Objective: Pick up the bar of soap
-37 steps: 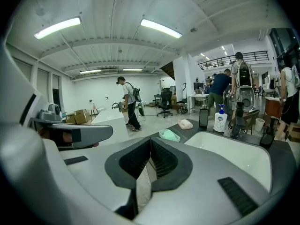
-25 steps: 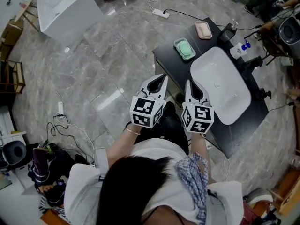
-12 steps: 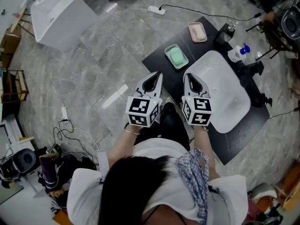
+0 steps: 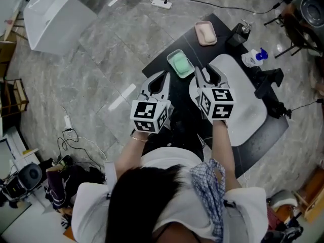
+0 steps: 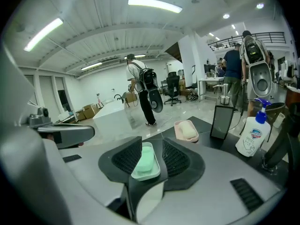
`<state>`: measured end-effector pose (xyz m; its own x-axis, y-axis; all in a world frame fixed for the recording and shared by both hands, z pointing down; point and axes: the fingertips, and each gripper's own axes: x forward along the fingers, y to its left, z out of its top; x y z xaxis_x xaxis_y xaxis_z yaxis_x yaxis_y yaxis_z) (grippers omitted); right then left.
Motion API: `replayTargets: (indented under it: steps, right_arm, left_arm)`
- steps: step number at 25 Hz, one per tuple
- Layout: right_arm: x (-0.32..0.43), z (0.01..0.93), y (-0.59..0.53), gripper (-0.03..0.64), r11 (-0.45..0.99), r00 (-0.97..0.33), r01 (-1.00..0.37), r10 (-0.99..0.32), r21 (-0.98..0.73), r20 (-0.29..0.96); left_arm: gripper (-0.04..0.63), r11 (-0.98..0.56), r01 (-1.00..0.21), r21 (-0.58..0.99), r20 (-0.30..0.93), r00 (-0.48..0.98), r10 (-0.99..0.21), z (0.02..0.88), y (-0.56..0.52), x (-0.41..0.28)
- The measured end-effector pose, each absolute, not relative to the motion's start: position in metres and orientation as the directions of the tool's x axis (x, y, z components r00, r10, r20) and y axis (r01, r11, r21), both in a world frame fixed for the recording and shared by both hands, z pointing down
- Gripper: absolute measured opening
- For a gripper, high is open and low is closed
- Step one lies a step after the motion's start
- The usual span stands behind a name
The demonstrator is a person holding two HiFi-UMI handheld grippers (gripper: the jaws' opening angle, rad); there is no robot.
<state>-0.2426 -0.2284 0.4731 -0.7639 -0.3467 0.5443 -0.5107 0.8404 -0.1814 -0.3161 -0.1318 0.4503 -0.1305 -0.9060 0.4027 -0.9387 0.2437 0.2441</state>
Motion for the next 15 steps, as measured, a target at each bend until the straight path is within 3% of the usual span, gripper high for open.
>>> replayTargets:
  steps: [15]
  right_arm:
    - [-0.285,0.508,-0.344,0.222,0.859,-0.737,-0.492,-0.326,-0.141,0.592]
  left_arm:
    - [0.011,0.301,-0.925,0.232,0.433,-0.179,-0.884,0.465,-0.173,-0.342]
